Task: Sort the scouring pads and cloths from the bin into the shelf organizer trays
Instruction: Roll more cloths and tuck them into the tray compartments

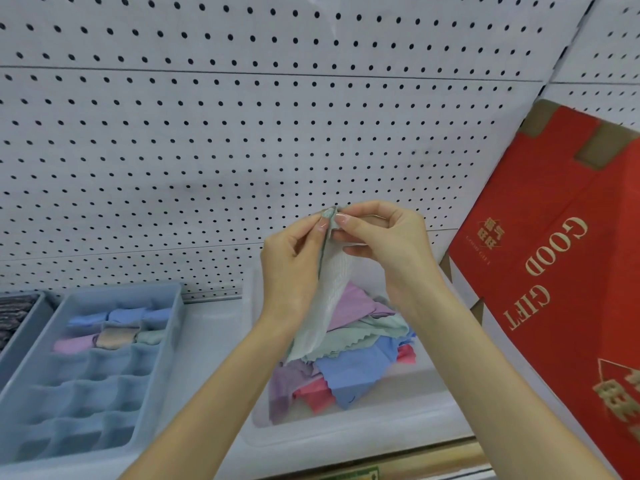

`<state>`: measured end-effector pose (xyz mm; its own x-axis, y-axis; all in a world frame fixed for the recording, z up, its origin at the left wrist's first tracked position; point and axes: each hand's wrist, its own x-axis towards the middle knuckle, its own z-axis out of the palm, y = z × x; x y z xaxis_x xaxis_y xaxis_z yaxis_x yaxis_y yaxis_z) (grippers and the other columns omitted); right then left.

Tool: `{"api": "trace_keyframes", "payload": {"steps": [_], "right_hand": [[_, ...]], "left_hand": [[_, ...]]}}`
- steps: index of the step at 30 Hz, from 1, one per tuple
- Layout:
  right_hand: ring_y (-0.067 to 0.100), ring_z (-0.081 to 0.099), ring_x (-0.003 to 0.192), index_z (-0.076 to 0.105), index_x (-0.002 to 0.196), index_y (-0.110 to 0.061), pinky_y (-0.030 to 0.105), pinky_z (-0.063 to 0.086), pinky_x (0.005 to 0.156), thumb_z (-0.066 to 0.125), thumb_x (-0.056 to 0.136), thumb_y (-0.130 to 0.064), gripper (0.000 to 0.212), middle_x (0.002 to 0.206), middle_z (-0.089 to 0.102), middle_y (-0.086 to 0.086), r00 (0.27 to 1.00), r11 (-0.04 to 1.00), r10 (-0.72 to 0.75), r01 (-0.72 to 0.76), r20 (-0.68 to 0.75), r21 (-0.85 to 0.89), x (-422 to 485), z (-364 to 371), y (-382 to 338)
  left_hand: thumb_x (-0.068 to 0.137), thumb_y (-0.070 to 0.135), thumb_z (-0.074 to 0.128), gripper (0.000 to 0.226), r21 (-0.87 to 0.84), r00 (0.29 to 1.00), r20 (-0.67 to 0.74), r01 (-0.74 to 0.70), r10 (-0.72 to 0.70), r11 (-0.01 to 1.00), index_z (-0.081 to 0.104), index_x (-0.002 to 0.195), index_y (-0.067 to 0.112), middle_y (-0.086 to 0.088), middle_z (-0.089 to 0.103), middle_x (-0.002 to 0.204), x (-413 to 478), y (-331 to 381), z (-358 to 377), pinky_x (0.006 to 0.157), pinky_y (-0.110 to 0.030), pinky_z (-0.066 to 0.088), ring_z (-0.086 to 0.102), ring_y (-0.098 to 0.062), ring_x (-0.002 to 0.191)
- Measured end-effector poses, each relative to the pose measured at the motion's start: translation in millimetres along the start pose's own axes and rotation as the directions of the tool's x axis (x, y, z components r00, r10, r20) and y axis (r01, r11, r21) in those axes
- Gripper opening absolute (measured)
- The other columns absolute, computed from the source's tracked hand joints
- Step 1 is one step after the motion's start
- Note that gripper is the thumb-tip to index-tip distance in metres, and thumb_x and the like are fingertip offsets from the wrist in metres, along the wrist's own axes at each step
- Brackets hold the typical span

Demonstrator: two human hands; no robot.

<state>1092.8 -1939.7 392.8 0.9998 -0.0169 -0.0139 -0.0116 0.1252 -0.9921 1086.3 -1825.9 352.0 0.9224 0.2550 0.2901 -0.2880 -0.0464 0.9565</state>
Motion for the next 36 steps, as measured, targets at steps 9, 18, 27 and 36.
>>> {"api": "trace_keyframes", "payload": {"steps": [9, 18, 27, 36], "right_hand": [[0.020, 0.072, 0.071, 0.066, 0.087, -0.002, 0.026, 0.058, 0.067, 0.069, 0.082, 0.002, 0.007, 0.078, 0.074, 0.010, 1.000, 0.997, -0.015, 0.014, 0.011, 0.070, 5, 0, 0], [0.012, 0.069, 0.089, 0.067, 0.105, -0.012, 0.024, 0.055, 0.081, 0.043, 0.100, -0.006, 0.025, 0.093, 0.075, 0.004, 0.979, 0.991, -0.007, 0.033, 0.202, -0.127, 12, -14, 2], [0.003, 0.051, 0.122, 0.059, 0.108, -0.029, 0.032, 0.041, 0.105, 0.079, 0.074, -0.012, 0.043, 0.123, 0.060, -0.013, 0.953, 0.925, -0.238, 0.281, 0.188, -0.257, 31, -63, 8], [0.021, 0.062, 0.108, 0.070, 0.091, 0.000, 0.035, 0.051, 0.097, 0.077, 0.070, -0.022, 0.032, 0.121, 0.062, 0.008, 0.803, 0.764, -0.014, 0.393, 0.596, -0.512, 47, -73, -32]], "left_hand": [[0.098, 0.008, 0.051, 0.028, -0.101, 1.000, -0.002, 0.005, -0.006, 0.995, 0.071, 0.101, 0.027, 0.015, 0.074, 0.099, 1, 1, 7, 0.084, -0.015, 0.048, 0.066, -0.001, 0.099], [0.097, 0.006, 0.052, 0.019, -0.263, 0.986, 0.092, 0.162, -0.142, 0.951, 0.068, 0.104, 0.012, 0.014, 0.069, 0.070, 2, 4, 2, 0.054, -0.007, 0.041, 0.059, 0.005, 0.059], [0.098, 0.007, 0.049, 0.021, -0.273, 0.971, 0.225, 0.141, -0.080, 0.952, 0.069, 0.097, 0.013, 0.005, 0.074, 0.086, 19, 25, -15, 0.071, -0.019, 0.054, 0.068, -0.007, 0.082], [0.092, 0.016, 0.054, 0.018, -0.152, 0.949, 0.311, 0.098, -0.046, 0.983, 0.068, 0.104, 0.016, 0.000, 0.074, 0.090, 25, 36, -31, 0.076, -0.027, 0.056, 0.070, -0.013, 0.084]]}}
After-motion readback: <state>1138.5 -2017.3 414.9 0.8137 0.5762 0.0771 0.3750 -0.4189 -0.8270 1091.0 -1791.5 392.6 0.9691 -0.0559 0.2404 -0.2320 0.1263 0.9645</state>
